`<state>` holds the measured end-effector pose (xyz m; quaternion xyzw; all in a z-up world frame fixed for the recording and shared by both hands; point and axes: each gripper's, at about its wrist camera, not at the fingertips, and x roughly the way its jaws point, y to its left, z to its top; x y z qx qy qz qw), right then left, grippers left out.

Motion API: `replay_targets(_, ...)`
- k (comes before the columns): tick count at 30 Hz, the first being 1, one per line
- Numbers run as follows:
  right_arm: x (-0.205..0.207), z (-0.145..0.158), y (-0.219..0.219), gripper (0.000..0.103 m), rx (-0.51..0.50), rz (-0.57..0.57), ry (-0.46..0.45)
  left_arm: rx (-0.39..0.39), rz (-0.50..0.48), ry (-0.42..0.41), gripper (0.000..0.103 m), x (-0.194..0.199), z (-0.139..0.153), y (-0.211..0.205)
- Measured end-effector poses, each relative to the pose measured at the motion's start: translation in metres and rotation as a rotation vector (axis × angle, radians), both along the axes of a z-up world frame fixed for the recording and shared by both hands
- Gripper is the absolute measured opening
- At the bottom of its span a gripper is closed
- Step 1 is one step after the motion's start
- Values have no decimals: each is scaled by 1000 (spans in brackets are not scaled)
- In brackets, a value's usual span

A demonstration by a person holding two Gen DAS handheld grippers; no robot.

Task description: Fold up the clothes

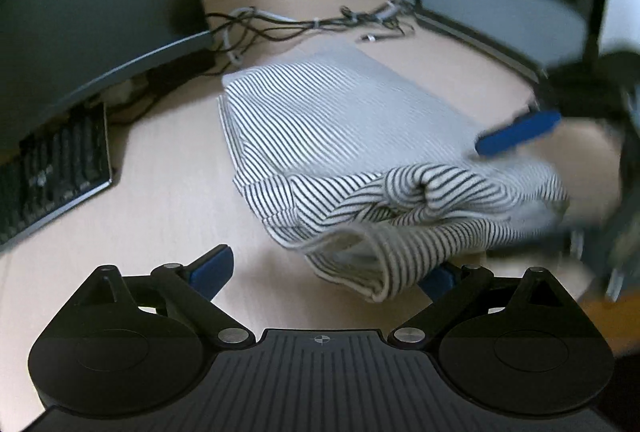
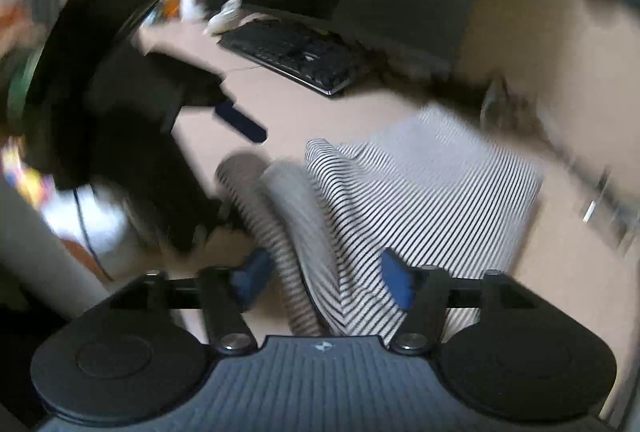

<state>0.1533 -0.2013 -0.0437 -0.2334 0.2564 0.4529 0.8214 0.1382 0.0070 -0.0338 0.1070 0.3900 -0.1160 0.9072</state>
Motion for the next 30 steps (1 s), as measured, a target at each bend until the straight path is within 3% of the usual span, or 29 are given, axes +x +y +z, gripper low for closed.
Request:
replay_targets(2,-5,-8,1,69,-37,-12,-46,-42,29,17,99,5,5,3)
replay_targets(10,-10,-22,10,73,-86,-46,-149,-80,69,52,99,10,8,2)
replay_targets(18,-11,-15,18,73,-64,-24,-157,-94,79,54,99,5,6,6)
replay_targets(26,-21,-27,33,72,-118,-3,-206,-112,74,56,99,4,5,8)
replay_targets(28,-20,-27,35,68,-127,-18,-208,-120,73,58,99,5,4,10)
replay_targets(30,-17,-29,39,42,-152,-31,-217,-127,70,59,99,5,4,11)
